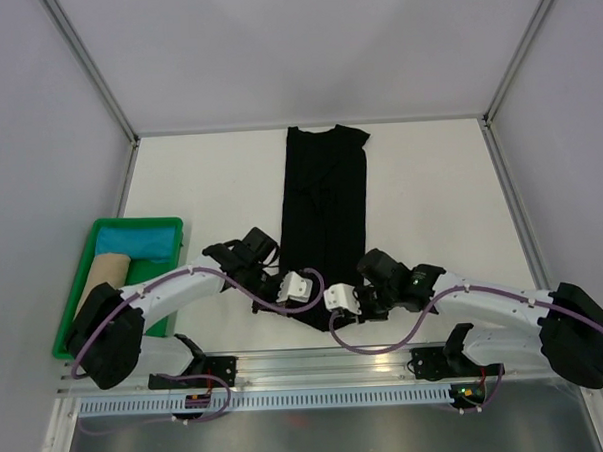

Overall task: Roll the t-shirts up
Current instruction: Roll the tshirt

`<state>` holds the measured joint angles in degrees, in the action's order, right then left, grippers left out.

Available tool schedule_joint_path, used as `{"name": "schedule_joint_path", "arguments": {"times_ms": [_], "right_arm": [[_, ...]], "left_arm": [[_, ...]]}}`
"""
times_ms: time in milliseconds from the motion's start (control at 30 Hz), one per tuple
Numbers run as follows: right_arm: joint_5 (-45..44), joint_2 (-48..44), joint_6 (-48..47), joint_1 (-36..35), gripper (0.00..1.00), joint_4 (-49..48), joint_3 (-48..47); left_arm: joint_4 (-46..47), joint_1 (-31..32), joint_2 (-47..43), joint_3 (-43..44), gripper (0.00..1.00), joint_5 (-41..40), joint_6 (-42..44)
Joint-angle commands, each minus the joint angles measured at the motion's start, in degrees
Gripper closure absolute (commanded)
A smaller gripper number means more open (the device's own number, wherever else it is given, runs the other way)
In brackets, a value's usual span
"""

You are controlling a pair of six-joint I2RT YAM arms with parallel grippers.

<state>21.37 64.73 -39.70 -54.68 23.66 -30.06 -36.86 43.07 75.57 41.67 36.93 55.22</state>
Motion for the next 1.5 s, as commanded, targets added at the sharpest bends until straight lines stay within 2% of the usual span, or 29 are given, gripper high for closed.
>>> {"name": "schedule_joint_path", "arguments": {"times_ms": [0, 167, 533, 833, 1167, 1300, 1367, 1467], "right_arm": [[7.8, 3.0, -1.1, 3.0, 1.00, 1.8, -4.2], [10.2, 7.3, 1.4, 8.4, 1.00, 3.3, -8.5], [11.0, 8.8, 7.4, 15.6, 1.00, -0.9, -9.3], [9.5, 10.0, 16.6, 20.7, 0.97, -8.4, -9.5], [5.3, 13.1, 18.0, 21.4, 1.00, -7.9, -10.7], [1.5, 16.5, 24.1, 21.4, 0.93, -7.9, -13.9], [0.4, 16.2, 25.8, 21.5, 0.77, -9.1, -13.5], [-3.3, 13.8, 27.7, 21.5, 0.62, -10.9, -12.2]], "left_arm": [[-2.1, -5.5, 2.3, 2.0, 0.98, 9.2, -7.7], [-2.0, -10.5, 5.5, 4.1, 0.98, 10.4, -7.7], [-2.1, -16.6, 10.7, 8.9, 0.98, 13.5, -11.1], [4.2, -19.7, 13.9, 10.1, 0.98, 11.5, -17.5], [12.7, -19.7, 17.2, 9.7, 0.98, 3.5, -22.4], [13.2, -19.7, 17.8, 9.9, 0.97, 1.0, -23.3], [13.2, -19.7, 17.9, 10.2, 0.97, 0.8, -23.2], [13.7, -19.6, 18.0, 10.4, 0.96, 1.5, -23.9]]}}
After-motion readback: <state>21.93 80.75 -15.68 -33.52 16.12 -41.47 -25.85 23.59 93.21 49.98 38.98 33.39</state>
